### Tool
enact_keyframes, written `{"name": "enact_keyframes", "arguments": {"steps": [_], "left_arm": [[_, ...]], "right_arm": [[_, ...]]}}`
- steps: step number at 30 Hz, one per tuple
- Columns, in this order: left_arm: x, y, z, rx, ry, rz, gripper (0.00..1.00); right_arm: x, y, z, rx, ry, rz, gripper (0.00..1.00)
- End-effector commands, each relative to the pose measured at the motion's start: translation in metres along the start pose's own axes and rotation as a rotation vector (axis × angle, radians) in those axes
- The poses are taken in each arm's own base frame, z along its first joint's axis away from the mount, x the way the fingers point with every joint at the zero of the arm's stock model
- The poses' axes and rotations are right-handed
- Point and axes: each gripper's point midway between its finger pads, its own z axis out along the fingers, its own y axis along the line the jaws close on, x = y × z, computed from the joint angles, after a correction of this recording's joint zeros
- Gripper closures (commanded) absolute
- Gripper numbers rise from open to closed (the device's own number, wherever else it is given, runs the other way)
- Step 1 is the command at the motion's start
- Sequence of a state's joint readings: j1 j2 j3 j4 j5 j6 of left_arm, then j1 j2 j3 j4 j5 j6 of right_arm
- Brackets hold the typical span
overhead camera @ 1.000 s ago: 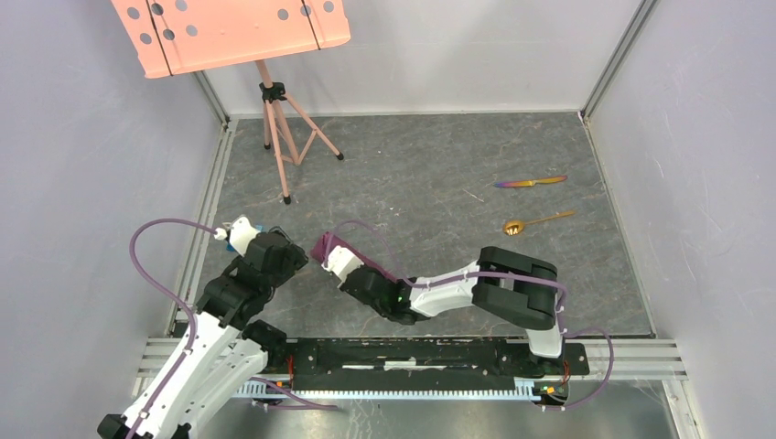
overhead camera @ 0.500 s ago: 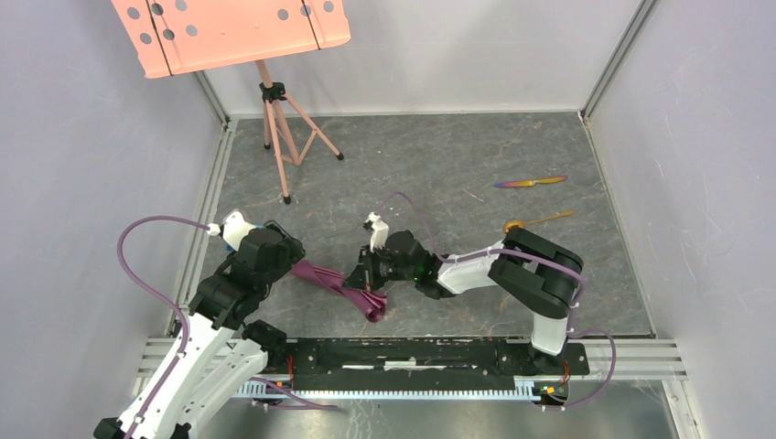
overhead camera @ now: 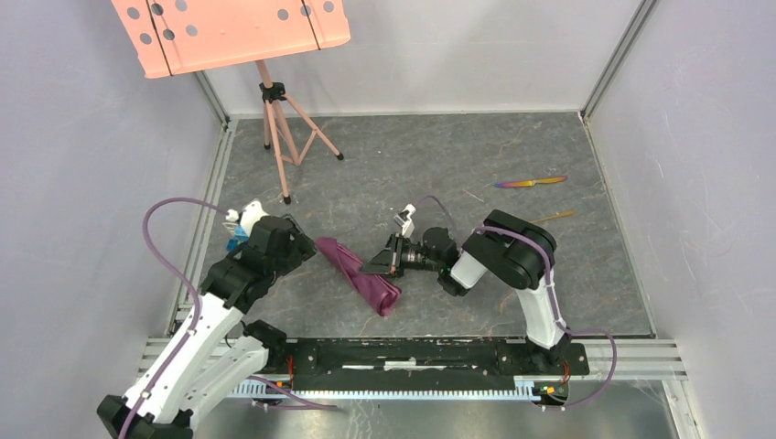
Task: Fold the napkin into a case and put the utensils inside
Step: Turn over the smaller rectangle-folded napkin at the center of the board, then rotate the smaller rectangle-folded napkin at the center of the board.
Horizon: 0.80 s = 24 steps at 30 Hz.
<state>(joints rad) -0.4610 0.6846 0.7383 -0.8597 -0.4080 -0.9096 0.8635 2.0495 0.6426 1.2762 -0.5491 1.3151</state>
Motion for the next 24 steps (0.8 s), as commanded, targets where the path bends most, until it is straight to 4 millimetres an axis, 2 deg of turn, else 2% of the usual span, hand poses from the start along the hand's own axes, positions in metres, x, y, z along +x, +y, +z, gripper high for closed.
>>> {"name": "enact_keyframes", "arguments": {"steps": [1,5,9,11,12,13,14,16,18,20,22,24], "left_arm": [[0.001,-0.046,0.001,0.189,0.062,0.093,0.21],[0.015,-0.079,0.006,0.329,0.148,0.169,0.21],[0.030,-0.106,0.013,0.413,0.260,0.233,0.21],[0.036,-0.119,0.019,0.451,0.306,0.244,0.21],[0.040,-0.126,0.023,0.465,0.331,0.240,0.21],[0.041,-0.133,0.027,0.483,0.341,0.230,0.22],[0.046,-0.138,0.031,0.498,0.374,0.216,0.22],[0.049,-0.153,0.040,0.543,0.399,0.187,0.25],[0.049,-0.161,0.055,0.556,0.408,0.147,0.28],[0.051,-0.165,0.070,0.568,0.424,0.102,0.32],[0.053,-0.164,0.087,0.561,0.450,0.070,0.39],[0.055,-0.157,0.106,0.522,0.461,0.048,0.42]], "right_arm": [[-0.011,-0.002,-0.015,-0.089,0.010,0.018,0.92],[-0.027,-0.030,-0.033,-0.042,-0.017,0.011,0.87],[-0.050,-0.059,-0.055,0.057,-0.027,-0.064,0.74],[-0.062,-0.076,-0.065,0.149,0.017,-0.155,0.63],[-0.064,-0.093,-0.075,0.230,0.059,-0.194,0.56],[-0.074,-0.099,-0.085,0.301,0.067,-0.258,0.47],[-0.080,-0.104,-0.096,0.369,0.078,-0.322,0.43],[-0.097,-0.106,-0.119,0.535,0.078,-0.472,0.40],[-0.105,-0.093,-0.135,0.641,0.063,-0.594,0.40],[-0.098,-0.067,-0.136,0.639,0.071,-0.675,0.40],[-0.080,-0.042,-0.128,0.598,0.104,-0.740,0.42],[-0.054,-0.020,-0.115,0.512,0.129,-0.767,0.45]]}}
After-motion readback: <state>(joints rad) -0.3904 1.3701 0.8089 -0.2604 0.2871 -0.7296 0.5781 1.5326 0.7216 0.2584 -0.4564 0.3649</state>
